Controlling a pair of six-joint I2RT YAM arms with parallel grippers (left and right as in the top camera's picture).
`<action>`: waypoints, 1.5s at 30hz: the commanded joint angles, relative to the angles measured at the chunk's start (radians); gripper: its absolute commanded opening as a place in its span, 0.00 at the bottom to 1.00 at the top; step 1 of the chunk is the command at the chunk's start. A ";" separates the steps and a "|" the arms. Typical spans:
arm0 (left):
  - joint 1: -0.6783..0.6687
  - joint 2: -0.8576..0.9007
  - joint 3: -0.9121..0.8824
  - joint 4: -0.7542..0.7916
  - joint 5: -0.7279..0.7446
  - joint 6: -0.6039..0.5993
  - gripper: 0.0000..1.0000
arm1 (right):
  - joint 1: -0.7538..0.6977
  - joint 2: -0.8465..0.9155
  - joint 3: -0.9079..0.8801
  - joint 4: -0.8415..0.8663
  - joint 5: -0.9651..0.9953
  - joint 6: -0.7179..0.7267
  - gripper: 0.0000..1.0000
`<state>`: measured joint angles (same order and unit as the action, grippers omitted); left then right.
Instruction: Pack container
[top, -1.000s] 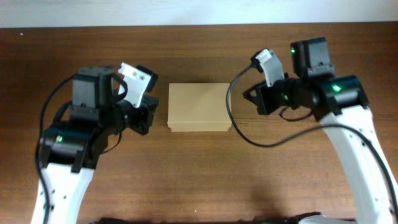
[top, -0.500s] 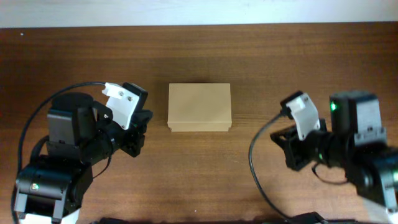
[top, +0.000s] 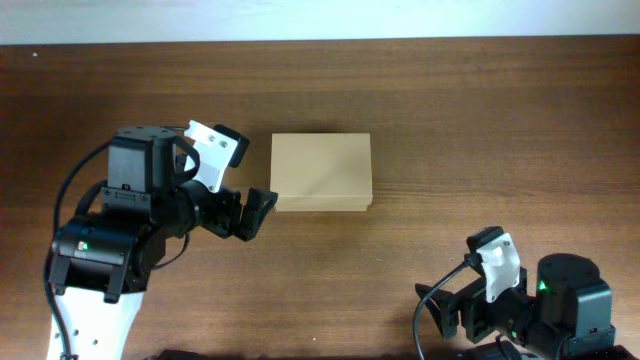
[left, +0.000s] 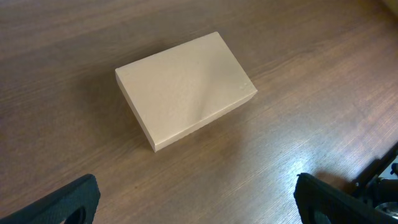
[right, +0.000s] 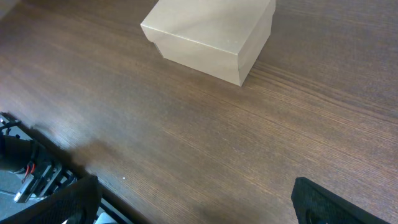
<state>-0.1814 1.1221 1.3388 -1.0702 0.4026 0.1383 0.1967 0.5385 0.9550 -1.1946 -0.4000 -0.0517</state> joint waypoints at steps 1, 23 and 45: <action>-0.001 0.003 -0.003 -0.002 0.000 0.006 1.00 | 0.005 -0.002 -0.007 0.006 0.009 0.008 0.99; 0.003 -0.219 -0.026 -0.031 -0.237 0.006 0.99 | 0.005 -0.002 -0.008 0.006 0.009 0.008 0.99; 0.126 -1.025 -0.901 0.281 -0.241 -0.229 1.00 | 0.005 -0.002 -0.007 0.006 0.009 0.008 0.99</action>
<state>-0.0620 0.1333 0.4789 -0.8127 0.1337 -0.0696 0.1963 0.5385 0.9516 -1.1946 -0.4000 -0.0509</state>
